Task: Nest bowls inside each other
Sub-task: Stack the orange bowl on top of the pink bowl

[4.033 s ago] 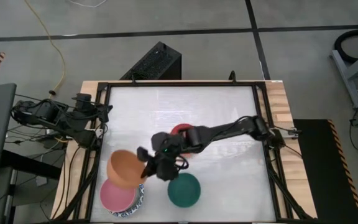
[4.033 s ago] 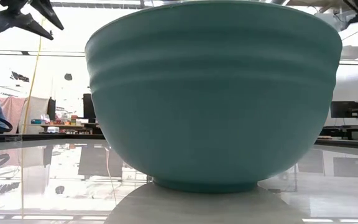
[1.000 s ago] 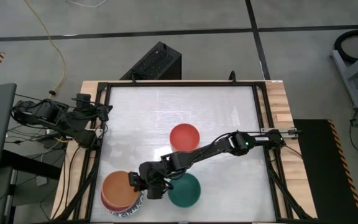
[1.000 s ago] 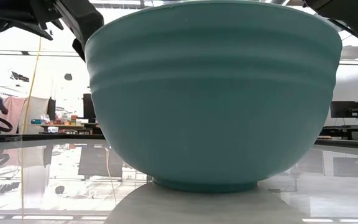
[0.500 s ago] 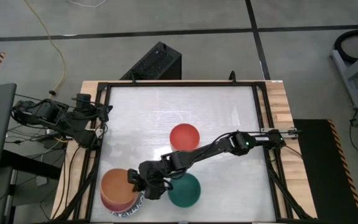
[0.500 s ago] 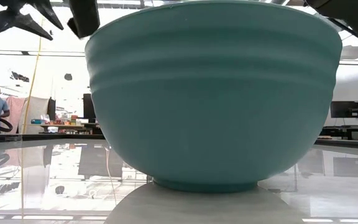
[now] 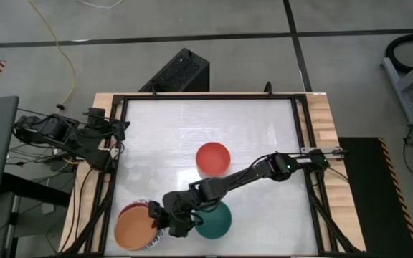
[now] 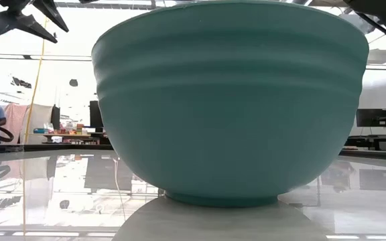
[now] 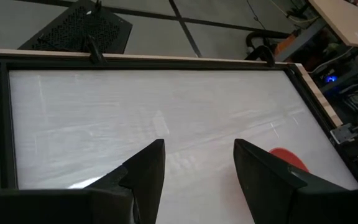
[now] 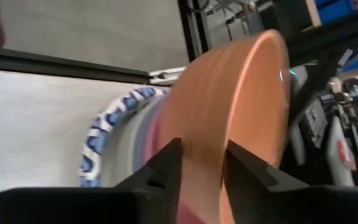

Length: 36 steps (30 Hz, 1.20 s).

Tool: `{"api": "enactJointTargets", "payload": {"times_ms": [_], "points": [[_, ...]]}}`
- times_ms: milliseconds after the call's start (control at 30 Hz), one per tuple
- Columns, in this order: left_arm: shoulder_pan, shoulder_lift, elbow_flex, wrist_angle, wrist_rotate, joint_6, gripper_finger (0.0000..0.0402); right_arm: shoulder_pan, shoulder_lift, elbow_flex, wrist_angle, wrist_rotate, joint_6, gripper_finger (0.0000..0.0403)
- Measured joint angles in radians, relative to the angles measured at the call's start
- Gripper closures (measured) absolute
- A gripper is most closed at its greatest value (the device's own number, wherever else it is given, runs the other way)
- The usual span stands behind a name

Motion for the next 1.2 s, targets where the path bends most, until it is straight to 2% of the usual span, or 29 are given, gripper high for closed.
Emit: {"api": "enactJointTargets", "payload": {"times_ms": [133,233,433,600,800,933,1200], "points": [[0.000,0.000,0.000,0.000,0.000,0.000,0.0221,-0.010,0.001,0.000,0.032,0.007,0.025,0.0232],[0.000,0.000,0.000,0.000,0.000,-0.002,0.0221,-0.022,0.003,0.000,0.032,0.020,0.039,0.0215],[0.000,0.000,0.000,0.000,0.001,-0.007,0.0221,-0.024,0.000,-0.001,0.028,0.083,0.032,0.0209],[0.000,0.000,0.000,0.000,0.002,-0.004,0.0221,-0.008,-0.046,-0.002,0.017,0.093,0.031,0.0209],[0.000,0.000,0.000,0.000,0.002,0.005,0.0221,-0.004,-0.057,-0.002,0.059,0.088,0.098,0.0218],[0.000,0.000,0.000,0.000,0.002,0.005,0.0221,0.004,-0.047,-0.016,0.145,0.082,0.125,0.0240],[0.000,0.000,0.000,0.000,0.003,0.000,0.0221,0.030,-0.003,-0.024,0.155,0.080,0.134,0.0279]]}}
